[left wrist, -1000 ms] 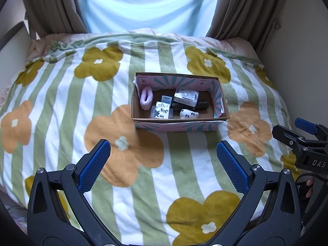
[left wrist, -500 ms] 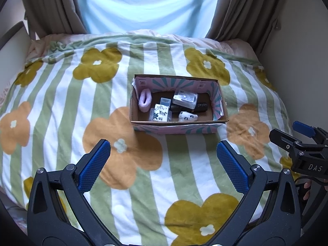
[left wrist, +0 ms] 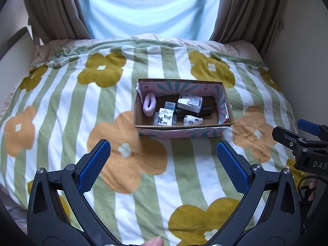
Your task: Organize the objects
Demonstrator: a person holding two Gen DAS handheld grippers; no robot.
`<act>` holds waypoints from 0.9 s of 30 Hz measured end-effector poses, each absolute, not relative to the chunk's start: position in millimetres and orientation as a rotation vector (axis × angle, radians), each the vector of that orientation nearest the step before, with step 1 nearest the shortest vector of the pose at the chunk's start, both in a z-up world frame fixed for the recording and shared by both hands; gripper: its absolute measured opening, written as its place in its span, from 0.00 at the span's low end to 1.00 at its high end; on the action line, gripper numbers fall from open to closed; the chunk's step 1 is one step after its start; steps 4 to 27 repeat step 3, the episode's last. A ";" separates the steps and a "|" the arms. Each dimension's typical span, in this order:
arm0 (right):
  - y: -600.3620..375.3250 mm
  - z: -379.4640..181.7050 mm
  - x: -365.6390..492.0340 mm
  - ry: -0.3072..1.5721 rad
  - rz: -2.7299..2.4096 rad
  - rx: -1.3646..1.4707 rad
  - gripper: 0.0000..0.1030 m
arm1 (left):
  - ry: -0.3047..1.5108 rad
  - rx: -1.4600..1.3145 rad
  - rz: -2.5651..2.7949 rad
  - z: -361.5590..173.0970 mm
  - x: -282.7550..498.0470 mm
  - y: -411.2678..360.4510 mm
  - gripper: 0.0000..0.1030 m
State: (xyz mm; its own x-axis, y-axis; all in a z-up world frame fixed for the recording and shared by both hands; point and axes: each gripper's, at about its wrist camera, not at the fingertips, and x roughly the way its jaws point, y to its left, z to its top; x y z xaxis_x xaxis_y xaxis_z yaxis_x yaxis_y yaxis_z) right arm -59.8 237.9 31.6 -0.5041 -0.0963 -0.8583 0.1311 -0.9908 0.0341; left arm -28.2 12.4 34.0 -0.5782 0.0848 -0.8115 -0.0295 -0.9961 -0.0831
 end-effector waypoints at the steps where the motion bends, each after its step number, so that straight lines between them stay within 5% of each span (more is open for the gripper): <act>1: 237.6 30.9 -60.7 0.052 -2.616 1.491 0.99 | -0.099 -1.405 2.735 33.7 -27.8 12.1 1.00; 27: 237.6 30.6 -60.9 0.052 -2.616 1.492 0.99 | -0.106 -1.397 2.743 33.4 -28.3 11.4 1.00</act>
